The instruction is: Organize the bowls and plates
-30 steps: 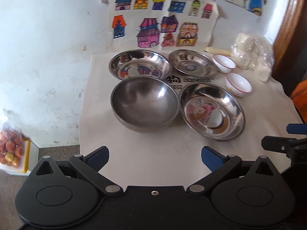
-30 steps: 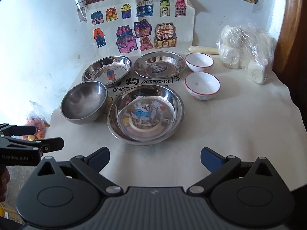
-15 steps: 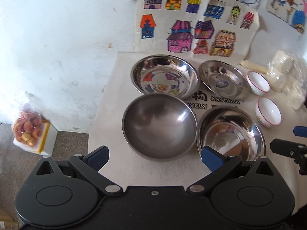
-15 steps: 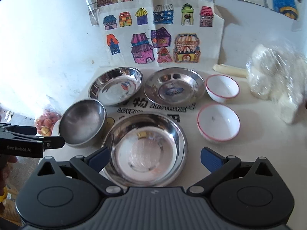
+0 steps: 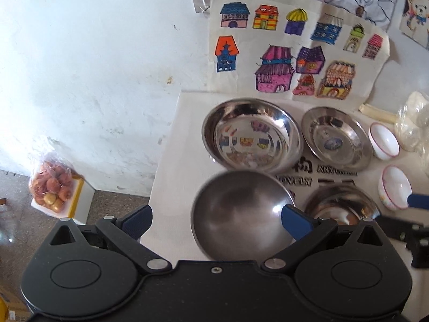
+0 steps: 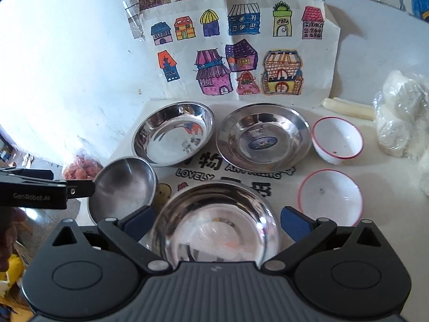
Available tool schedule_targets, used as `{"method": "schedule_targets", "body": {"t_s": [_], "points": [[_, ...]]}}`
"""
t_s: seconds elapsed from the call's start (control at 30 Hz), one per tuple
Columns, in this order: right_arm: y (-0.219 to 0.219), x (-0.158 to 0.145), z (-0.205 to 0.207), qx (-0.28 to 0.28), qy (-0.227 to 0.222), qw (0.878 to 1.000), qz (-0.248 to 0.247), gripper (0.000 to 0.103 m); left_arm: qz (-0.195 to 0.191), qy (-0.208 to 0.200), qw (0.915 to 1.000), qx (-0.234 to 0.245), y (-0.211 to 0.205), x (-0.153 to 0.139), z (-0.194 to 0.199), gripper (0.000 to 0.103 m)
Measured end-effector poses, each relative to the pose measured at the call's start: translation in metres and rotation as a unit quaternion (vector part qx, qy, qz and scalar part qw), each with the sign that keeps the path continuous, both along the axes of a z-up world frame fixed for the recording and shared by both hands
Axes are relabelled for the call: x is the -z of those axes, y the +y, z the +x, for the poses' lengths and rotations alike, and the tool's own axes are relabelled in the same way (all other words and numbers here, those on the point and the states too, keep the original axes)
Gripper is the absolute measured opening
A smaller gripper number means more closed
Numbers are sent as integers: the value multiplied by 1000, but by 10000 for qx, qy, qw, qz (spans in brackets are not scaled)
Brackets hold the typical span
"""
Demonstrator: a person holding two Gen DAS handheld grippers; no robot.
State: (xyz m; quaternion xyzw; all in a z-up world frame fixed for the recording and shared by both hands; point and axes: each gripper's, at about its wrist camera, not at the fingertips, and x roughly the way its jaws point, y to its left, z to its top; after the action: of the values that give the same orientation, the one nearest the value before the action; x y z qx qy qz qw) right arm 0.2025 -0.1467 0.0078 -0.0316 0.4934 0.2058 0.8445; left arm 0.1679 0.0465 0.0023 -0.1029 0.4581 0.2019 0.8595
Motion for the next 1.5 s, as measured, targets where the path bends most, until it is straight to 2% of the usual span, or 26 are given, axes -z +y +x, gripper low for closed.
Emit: {"method": "schedule_targets", "body": {"t_s": [0.27,0.57,0.73,0.83,0.93,1.0,1.07,1.13,1.23,1.33,1.4,1.5], "points": [[30,18,15,304,122,9995,-1,103,-434,15,9981,433,59,21,58,102],[62,36,45,1048,246,9940,212,103,-544,183,9929,1043,103,58,123,101],[76,52,63,1409,373,9887,347,93,-634,285,9903,1207,115,72,144,98],[83,59,71,1487,411,9871,417,88,-752,311,9884,1279,118,77,151,92],[91,66,78,1551,439,9862,387,82,-925,326,9867,1300,120,82,154,84],[93,71,83,1606,464,9851,402,81,-1151,287,9839,1334,122,87,157,65],[94,76,87,1688,484,9835,425,78,-1366,294,9818,1284,123,92,159,54],[95,81,91,1754,525,9822,411,73,-1476,305,9812,1208,125,96,160,49],[94,88,98,1849,624,9797,453,62,-1524,305,9816,1110,126,99,162,44],[91,92,103,1947,722,9767,535,51,-1574,291,9817,1034,130,101,159,32],[85,95,106,2112,871,9712,678,37,-1611,326,9820,933,135,101,159,14],[78,98,111,2312,1029,9631,919,23,-1759,334,9805,809,140,103,158,9]]}}
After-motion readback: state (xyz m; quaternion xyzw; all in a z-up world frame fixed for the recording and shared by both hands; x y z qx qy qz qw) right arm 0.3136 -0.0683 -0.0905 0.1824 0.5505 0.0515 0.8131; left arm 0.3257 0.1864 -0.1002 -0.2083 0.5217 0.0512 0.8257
